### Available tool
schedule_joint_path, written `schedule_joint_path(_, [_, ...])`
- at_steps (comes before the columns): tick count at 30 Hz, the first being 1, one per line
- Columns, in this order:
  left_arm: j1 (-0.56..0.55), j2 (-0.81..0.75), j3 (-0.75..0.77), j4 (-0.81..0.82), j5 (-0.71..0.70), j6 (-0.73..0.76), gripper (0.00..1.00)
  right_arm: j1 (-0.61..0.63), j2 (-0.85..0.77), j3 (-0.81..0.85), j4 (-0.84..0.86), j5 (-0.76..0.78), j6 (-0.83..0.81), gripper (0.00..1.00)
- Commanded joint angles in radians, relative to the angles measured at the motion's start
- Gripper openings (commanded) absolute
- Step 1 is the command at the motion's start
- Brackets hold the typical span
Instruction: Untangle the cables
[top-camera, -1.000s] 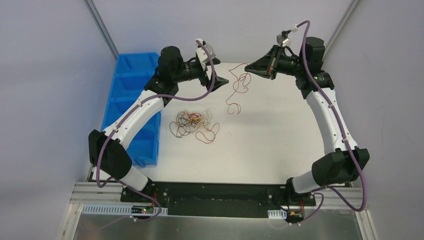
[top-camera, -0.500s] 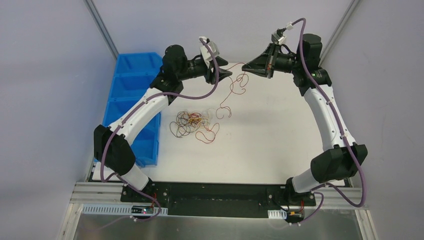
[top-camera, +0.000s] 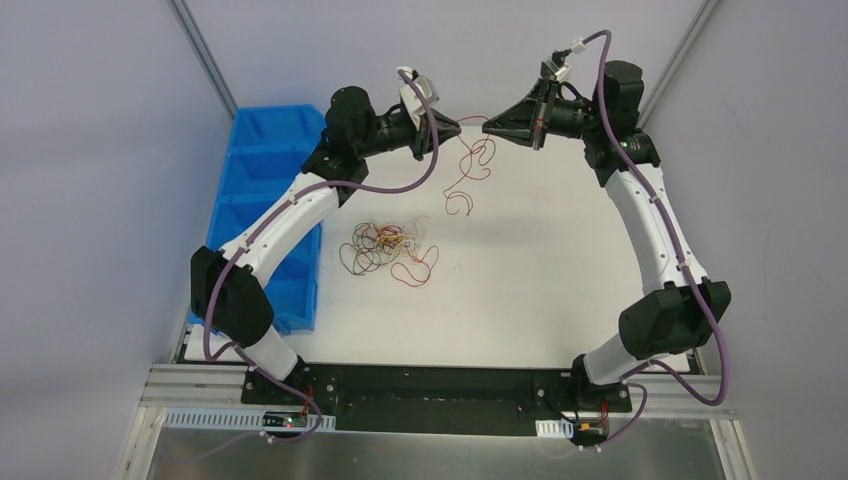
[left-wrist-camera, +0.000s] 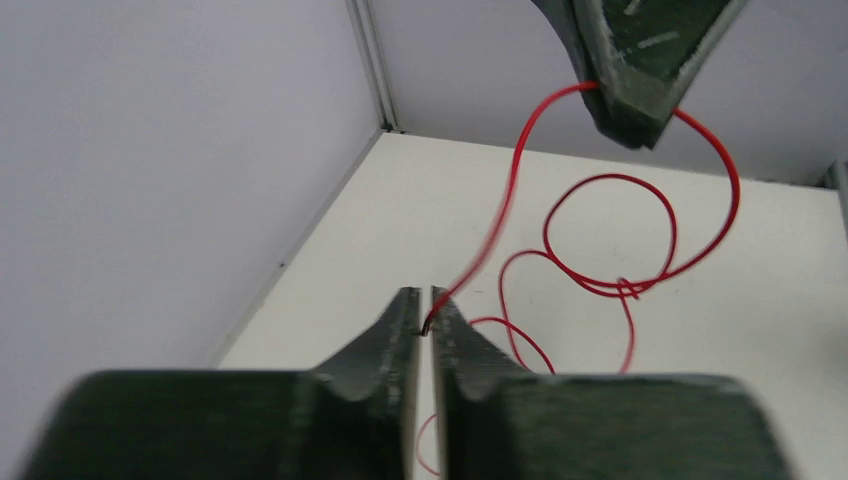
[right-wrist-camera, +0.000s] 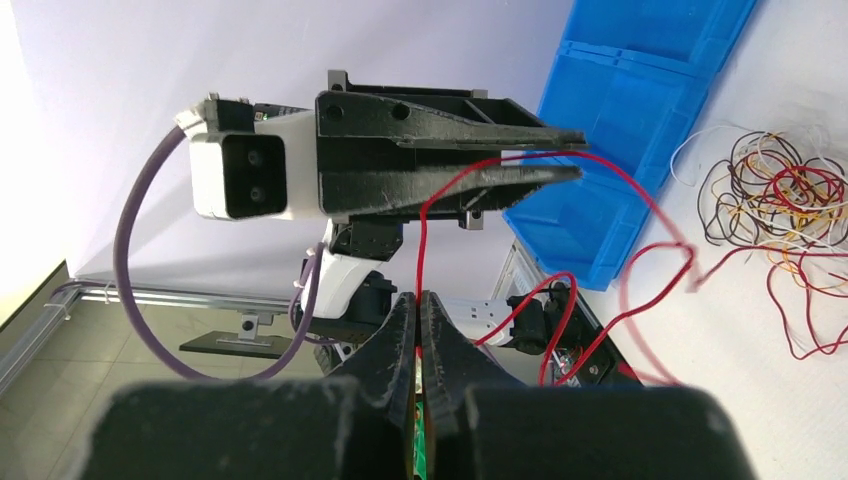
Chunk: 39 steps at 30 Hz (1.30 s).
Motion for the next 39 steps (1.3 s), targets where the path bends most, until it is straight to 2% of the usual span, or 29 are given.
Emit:
schedule_joint_path(1, [-0.009,0.021,0.106,0.054,-0.032,-0.101,0.00,-0.003,-0.019,-0.004,0.018,-0.013,-0.011,0.00])
schedule_joint_path(3, [0.006,0.014,0.149,0.041,-0.057,-0.156,0.00,-0.021,-0.014,-0.004,-0.077,0.034,-0.100,0.00])
schedule_joint_path(6, [0.048,0.017,0.247,-0.009,-0.110,-0.290,0.00,-0.026,-0.008,0.018,-0.309,0.245,-0.420,0.00])
schedule_joint_path(9, [0.065,0.072,0.400,-0.114,-0.144,-0.356,0.00,0.057,0.024,-0.003,-0.313,0.404,-0.553,0.01])
schedule_joint_path(10, [0.065,0.102,0.447,-0.145,-0.149,-0.366,0.00,0.091,0.051,0.012,-0.304,0.415,-0.571,0.09])
schedule_joint_path(12, [0.067,0.138,0.530,-0.220,-0.161,-0.374,0.00,0.150,0.115,0.080,-0.320,0.432,-0.607,0.36])
schedule_joint_path(13, [0.071,0.144,0.553,-0.250,-0.171,-0.366,0.00,0.166,0.140,0.116,-0.326,0.433,-0.616,0.43])
schedule_joint_path(17, [0.130,0.128,0.556,-0.312,-0.211,-0.306,0.00,0.159,0.179,0.215,-0.357,0.440,-0.635,0.61])
schedule_joint_path(22, [0.246,0.111,0.554,-0.324,-0.244,-0.195,0.00,0.098,0.143,0.173,-0.358,0.440,-0.635,0.75])
schedule_joint_path(28, [0.379,0.166,0.623,-0.327,-0.338,-0.085,0.00,0.046,0.097,0.120,-0.364,0.428,-0.668,0.83])
schedule_joint_path(39, [0.617,0.393,0.778,-0.218,-0.435,0.070,0.00,-0.027,0.060,0.037,-0.397,0.398,-0.695,0.84])
